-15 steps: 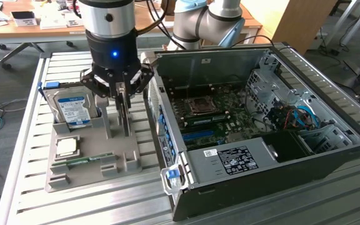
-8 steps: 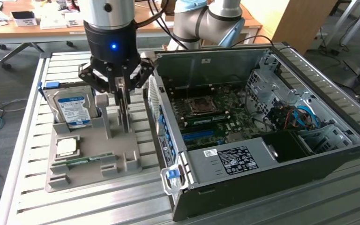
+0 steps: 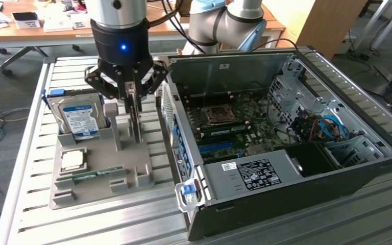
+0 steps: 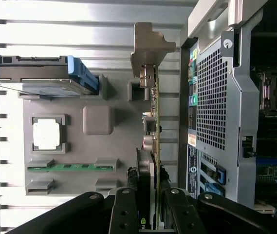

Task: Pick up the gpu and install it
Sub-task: 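Pick up the gpu and move the gpu toward the slot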

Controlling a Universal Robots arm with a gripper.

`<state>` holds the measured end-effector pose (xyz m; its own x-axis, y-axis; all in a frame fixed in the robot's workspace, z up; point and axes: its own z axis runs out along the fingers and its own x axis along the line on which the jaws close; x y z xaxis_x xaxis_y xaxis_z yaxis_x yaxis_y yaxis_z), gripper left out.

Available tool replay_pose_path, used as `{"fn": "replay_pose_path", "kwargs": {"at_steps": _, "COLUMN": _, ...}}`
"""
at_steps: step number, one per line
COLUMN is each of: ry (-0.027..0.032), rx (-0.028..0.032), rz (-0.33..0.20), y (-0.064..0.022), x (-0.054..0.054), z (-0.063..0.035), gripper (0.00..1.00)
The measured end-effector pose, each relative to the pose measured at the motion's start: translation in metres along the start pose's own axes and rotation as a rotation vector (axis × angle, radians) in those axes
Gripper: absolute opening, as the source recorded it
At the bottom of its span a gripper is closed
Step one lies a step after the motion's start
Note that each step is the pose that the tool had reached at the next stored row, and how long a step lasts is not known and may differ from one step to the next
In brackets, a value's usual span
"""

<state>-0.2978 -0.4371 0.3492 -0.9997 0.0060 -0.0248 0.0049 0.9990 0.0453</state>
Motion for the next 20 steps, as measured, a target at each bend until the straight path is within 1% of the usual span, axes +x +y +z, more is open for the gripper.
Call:
{"fn": "replay_pose_path", "kwargs": {"at_steps": 7, "ry": -0.0001, "rx": -0.0001, "rz": 0.000, "y": 0.0005, "x": 0.000, "z": -0.0098, "gripper": 0.27}}
{"fn": "replay_pose_path", "kwargs": {"at_steps": 15, "ry": 0.0000, "rx": 0.0000, "rz": 0.000, "y": 0.0011, "x": -0.001, "z": -0.0233, "gripper": 0.27}}
{"fn": "replay_pose_path", "kwargs": {"at_steps": 20, "ry": -0.0002, "rx": -0.0002, "rz": 0.000, "y": 0.0011, "x": -0.001, "z": -0.0249, "gripper": 0.27}}
